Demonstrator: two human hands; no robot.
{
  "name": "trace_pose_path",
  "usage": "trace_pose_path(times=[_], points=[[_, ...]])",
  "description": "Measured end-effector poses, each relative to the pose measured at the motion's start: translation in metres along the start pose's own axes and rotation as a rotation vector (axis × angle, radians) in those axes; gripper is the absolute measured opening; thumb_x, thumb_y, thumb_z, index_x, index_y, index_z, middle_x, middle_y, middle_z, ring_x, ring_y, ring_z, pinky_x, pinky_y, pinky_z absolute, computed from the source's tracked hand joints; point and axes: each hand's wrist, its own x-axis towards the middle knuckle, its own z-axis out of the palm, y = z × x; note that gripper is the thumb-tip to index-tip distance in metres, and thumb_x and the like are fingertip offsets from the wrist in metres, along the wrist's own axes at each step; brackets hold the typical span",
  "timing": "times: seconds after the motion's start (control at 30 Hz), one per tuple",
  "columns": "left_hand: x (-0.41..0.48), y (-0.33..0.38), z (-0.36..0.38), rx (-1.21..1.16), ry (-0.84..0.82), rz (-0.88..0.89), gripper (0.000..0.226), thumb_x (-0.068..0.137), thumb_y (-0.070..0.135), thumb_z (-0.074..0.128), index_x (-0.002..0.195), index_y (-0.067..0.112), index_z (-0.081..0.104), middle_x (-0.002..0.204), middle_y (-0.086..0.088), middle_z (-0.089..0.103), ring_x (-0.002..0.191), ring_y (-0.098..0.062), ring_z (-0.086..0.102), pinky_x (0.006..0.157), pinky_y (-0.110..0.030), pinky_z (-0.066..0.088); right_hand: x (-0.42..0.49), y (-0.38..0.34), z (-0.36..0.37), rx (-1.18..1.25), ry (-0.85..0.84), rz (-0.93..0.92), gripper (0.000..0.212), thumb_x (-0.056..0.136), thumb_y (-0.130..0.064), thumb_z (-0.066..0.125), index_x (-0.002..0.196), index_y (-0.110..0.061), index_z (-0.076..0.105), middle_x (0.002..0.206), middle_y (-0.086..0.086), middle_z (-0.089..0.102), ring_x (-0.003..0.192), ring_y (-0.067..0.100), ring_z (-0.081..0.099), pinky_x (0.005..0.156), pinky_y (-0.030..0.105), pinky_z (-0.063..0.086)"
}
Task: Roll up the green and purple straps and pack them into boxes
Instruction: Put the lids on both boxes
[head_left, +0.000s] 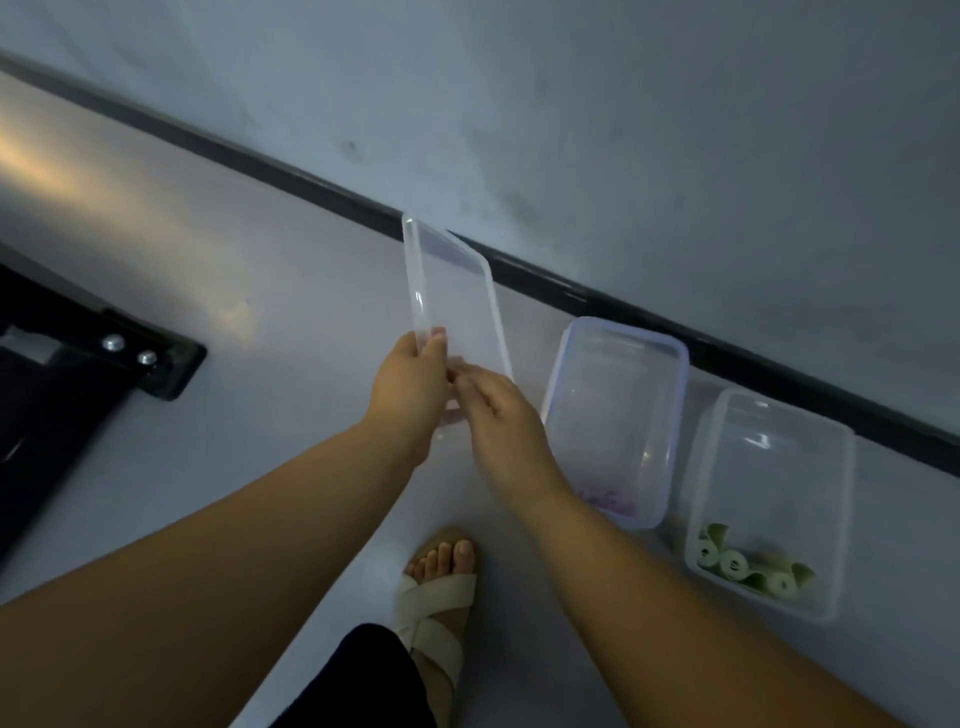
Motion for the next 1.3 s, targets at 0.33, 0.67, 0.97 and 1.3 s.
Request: trace_pose_path(times=[0.33,0.67,0.97,1.3], points=[[-0.086,0.002,0.14,0.169,-0.443,-0.128,0.019,0.099,0.03,0.04,0.111,0.02,0.052,0.089,-0.005,0.071,0.075,-0.022,0.068,0.061,-0.03,0.053,-0.077,0.068,-0.201,0.117,0.58,0.466,0.037,0.092,-0.025,0.048,0.128,-0.013,0.048,0.103,0.005,0.061,0.078,0.021,0.061,0.067,0.037,0.055],[-0.08,-0.1,0.244,0.46,-0.339,-0.161,0.037,0.09,0.014,0.059,0.125,0.004,0.055,0.078,-0.011,0.06,0.061,-0.025,0.056,0.072,-0.04,0.054,-0.113,0.139,-0.298,0.112,0.679,0.571,0.03,0.09,-0.014,0.055,0.119,-0.009,0.047,0.109,0.007,0.062,0.067,0.015,0.057,0.07,0.034,0.05],[-0.045,-0.125,0.264,0.692,-0.253,-0.025,0.048,0.084,0.023,0.068,0.127,0.009,0.057,0.123,-0.015,0.063,0.108,-0.034,0.062,0.093,-0.042,0.05,-0.098,0.177,-0.296,-0.061,0.637,0.614,0.045,0.087,-0.007,0.054,0.131,-0.015,0.05,0.11,0.008,0.062,0.103,0.027,0.058,0.092,0.035,0.046],[-0.039,-0.124,0.264,0.905,-0.259,0.053,0.044,0.091,0.026,0.059,0.131,0.009,0.053,0.137,-0.009,0.053,0.126,-0.026,0.048,0.101,-0.027,0.035,-0.093,0.199,-0.297,-0.157,0.606,0.613,0.044,0.089,-0.009,0.054,0.132,-0.017,0.05,0.114,0.013,0.061,0.104,0.028,0.057,0.092,0.034,0.045]])
